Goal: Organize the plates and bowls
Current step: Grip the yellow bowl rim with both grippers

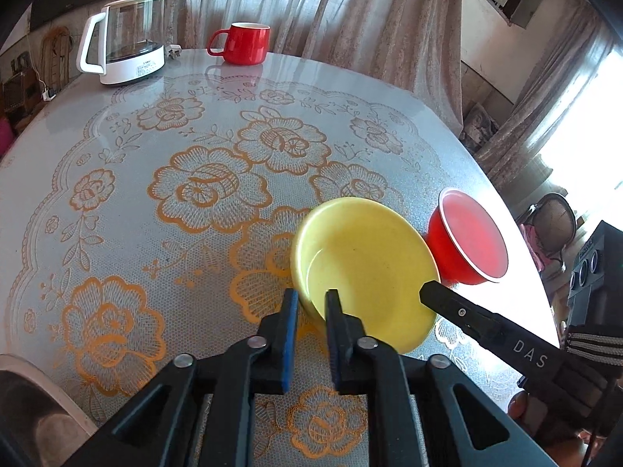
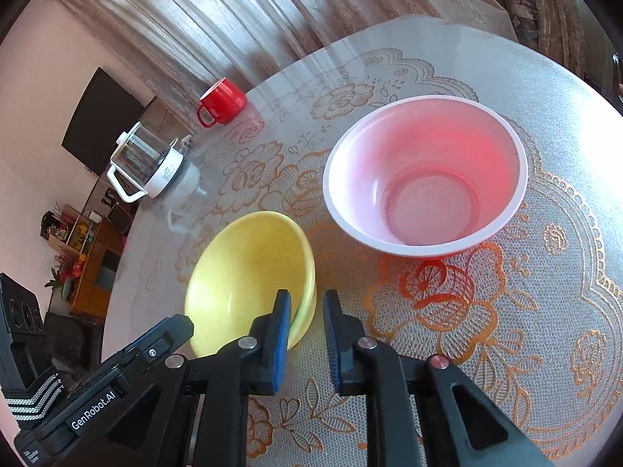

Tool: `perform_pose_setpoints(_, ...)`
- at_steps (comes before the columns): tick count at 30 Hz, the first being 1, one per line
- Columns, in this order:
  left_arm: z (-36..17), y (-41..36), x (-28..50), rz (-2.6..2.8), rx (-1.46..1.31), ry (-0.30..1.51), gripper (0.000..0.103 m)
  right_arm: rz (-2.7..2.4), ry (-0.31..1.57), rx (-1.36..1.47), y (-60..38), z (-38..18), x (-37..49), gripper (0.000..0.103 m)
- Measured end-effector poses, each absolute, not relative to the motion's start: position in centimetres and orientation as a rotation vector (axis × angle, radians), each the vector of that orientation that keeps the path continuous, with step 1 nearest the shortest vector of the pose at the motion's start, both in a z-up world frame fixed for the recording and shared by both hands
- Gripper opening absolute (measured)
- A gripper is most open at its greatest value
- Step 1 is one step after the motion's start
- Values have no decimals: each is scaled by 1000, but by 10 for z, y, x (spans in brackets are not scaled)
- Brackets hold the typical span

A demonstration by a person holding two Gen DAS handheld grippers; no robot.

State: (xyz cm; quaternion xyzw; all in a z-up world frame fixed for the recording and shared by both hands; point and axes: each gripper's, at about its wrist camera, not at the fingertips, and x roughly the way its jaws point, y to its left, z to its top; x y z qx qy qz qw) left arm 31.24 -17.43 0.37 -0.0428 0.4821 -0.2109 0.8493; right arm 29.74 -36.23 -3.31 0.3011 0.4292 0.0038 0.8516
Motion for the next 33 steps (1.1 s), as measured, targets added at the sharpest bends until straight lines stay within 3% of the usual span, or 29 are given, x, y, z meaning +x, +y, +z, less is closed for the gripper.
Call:
perform_pose_setpoints(6, 6, -169, 307, -451, -114, 1007, 4, 6, 897, 596, -359, -28, 294, 10)
perform_pose_setpoints(16, 14, -158, 291, -437, -131, 983, 5, -6, 913, 590, -354, -27, 283, 10)
perform_pose_setpoints(18, 14, -151, 297, -423, -157, 992, 16, -11, 913, 599, -356, -28, 280, 10)
perform_pose_setpoints(19, 13, -149, 300, -432, -175, 1012, 34, -14, 913, 599, -357, -28, 279, 10)
perform_pose_setpoints(20, 11, -147, 304, -439, -196, 1029, 42, -16, 915, 602, -357, -28, 278, 10)
perform_pose_setpoints(24, 5, -154, 312, -439, -183, 1039, 39, -14, 919, 602, -358, -27, 280, 10)
perform_pose_setpoints(27, -2, -165, 316, -449, -145, 1047, 25, -12, 926, 605, -359, -28, 283, 10)
perform_pose_setpoints(28, -4, -168, 316, -457, -136, 1050, 14, -13, 927, 606, -359, -29, 284, 10)
perform_pose_setpoints(33, -2, -168, 311, -471, -138, 1034, 11, -11, 930, 602, -357, -30, 286, 10)
